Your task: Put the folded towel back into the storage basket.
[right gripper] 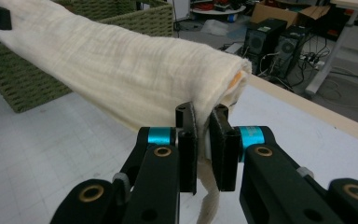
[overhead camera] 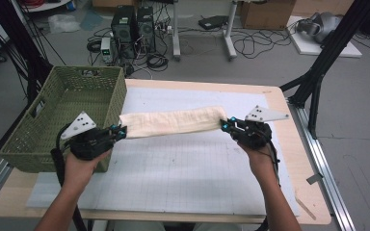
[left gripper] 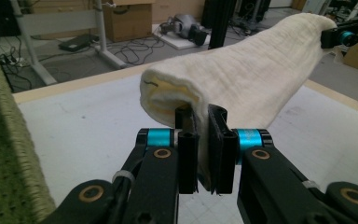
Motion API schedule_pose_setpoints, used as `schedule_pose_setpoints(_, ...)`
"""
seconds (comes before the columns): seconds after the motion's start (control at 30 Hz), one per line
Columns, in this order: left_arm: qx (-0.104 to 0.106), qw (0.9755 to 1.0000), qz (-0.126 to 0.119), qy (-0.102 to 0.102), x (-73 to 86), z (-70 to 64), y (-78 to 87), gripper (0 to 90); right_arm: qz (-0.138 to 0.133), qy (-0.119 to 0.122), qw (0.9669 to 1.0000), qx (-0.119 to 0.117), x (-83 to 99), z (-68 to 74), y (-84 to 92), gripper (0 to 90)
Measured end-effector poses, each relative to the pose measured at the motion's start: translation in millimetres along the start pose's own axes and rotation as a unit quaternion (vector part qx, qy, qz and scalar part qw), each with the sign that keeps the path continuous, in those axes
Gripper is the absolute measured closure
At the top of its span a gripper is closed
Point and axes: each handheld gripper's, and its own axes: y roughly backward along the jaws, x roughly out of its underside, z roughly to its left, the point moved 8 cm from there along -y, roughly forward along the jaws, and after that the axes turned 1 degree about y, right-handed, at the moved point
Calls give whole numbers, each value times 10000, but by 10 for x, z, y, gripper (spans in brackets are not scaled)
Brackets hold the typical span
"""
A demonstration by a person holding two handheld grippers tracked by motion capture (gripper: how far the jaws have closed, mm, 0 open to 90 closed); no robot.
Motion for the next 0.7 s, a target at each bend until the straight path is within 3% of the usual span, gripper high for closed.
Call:
schedule_pose_setpoints(0.23, -183, 9998, -83, -8, -102, 120, 159, 834, -72, 83, 9999, -73, -189, 27, -197, 831)
schedule_pose_setpoints(0.7, -530, 9984, -179, 53, -153, 383, 464, 835, -85, 276, 9991, -310, -514, 146, -610, 833)
